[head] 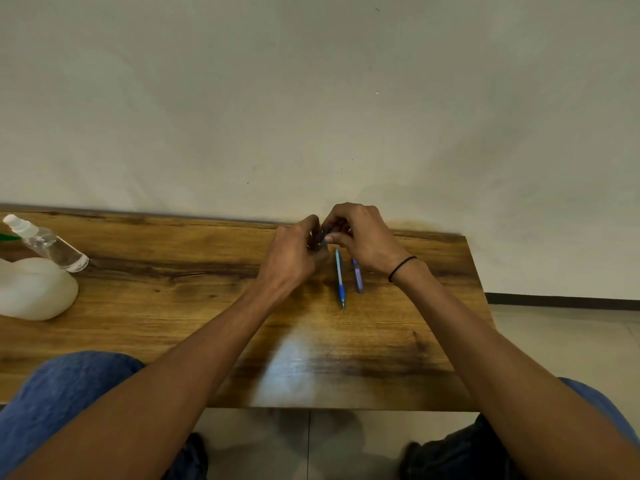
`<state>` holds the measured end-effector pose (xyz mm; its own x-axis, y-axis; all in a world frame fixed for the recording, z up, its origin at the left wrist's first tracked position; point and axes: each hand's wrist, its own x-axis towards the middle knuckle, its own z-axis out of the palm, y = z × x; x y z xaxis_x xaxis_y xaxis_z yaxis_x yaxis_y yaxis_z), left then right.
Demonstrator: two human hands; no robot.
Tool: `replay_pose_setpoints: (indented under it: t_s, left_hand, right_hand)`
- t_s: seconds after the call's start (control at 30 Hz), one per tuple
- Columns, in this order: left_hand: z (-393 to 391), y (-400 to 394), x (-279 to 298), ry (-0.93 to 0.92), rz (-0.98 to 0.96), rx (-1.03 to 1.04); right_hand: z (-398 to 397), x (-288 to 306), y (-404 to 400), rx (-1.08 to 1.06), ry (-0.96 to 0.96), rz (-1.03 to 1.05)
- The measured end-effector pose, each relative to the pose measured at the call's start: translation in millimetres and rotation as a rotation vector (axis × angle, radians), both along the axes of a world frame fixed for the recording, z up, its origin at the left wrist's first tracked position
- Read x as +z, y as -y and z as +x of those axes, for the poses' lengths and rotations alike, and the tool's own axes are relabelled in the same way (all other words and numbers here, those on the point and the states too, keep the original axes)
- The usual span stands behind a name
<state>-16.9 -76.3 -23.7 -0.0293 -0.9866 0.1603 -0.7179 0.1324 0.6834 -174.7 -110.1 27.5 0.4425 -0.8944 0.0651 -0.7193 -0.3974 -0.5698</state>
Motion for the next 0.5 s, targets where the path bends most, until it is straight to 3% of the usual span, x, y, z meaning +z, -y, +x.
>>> replay_pose_setpoints:
  t_s: [0.13,0.5]
  left_hand:
    - [0,3,9,-0.060,-0.025,0.003]
    - [12,11,40,-0.207,-0.044,0.091]
  right_hand:
    - [-1,4,1,-0.033,0.074,-0.019]
    - [-7,24,8,-0.155,0.511,0.046]
